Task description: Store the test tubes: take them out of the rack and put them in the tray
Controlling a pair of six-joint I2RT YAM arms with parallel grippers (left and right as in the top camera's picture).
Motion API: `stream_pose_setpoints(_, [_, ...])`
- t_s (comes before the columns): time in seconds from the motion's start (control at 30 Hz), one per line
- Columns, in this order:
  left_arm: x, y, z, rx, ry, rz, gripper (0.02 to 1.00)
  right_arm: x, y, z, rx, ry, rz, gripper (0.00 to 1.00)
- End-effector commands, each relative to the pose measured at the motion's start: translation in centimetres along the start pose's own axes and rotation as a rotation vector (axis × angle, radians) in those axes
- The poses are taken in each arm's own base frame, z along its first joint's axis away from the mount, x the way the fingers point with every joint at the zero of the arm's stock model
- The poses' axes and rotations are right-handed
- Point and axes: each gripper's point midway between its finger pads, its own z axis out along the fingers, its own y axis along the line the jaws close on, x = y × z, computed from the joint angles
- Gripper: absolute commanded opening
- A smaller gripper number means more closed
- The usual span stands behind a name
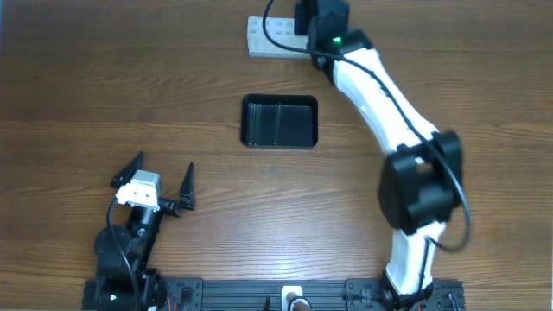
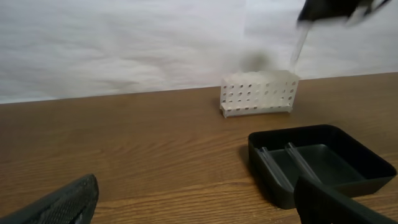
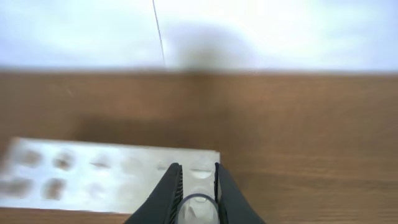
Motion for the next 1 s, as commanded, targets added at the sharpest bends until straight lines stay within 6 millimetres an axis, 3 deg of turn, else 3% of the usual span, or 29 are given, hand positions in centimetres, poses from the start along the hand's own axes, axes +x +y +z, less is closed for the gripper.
stream_pose_setpoints(0.03, [0.1, -0.1, 0.0, 0.007, 0.001, 0.01, 1.0, -7.8, 0.0, -9.3, -0.046, -0.159, 0.045, 0.119])
stream_pose_setpoints(0.1, [0.1, -0.1, 0.0, 0.007, 0.0, 0.01, 0.998, -7.6, 0.3, -11.5, -0.059, -0.131, 0.027, 0.121])
stream_pose_setpoints(0.17, [0.1, -0.1, 0.0, 0.007, 0.001, 0.01, 1.0, -6.1, 0.9, -12.9, -0.07, -0.067, 0.009, 0.123])
stream_pose_setpoints(0.27, [0.1, -0.1, 0.0, 0.007, 0.001, 0.01, 0.998, -1.7, 2.3, -14.0, -0.089, 0.099, -0.017, 0.126])
stream_pose_setpoints(0.33, [0.1, -0.1, 0.0, 0.007, 0.001, 0.01, 0.998, 3.4, 3.4, -14.1, -0.098, 0.282, -0.033, 0.123])
stream_pose_setpoints(0.43, [0.1, -0.1, 0.0, 0.007, 0.001, 0.01, 1.0, 8.3, 3.6, -13.2, -0.052, 0.437, -0.013, 0.123])
stream_pose_setpoints(0.63, [0.1, -0.1, 0.0, 0.007, 0.001, 0.01, 1.0, 15.8, 3.0, -10.1, 0.05, 0.632, -0.005, 0.121])
stream_pose_setpoints(0.77, [0.1, -0.1, 0.0, 0.007, 0.001, 0.01, 0.998, 18.5, 2.4, -8.7, 0.105, 0.692, 0.025, 0.121])
stream_pose_setpoints(1.0, [0.1, -0.1, 0.0, 0.007, 0.001, 0.01, 1.0, 21.5, 2.1, -6.8, 0.143, 0.756, 0.058, 0.123])
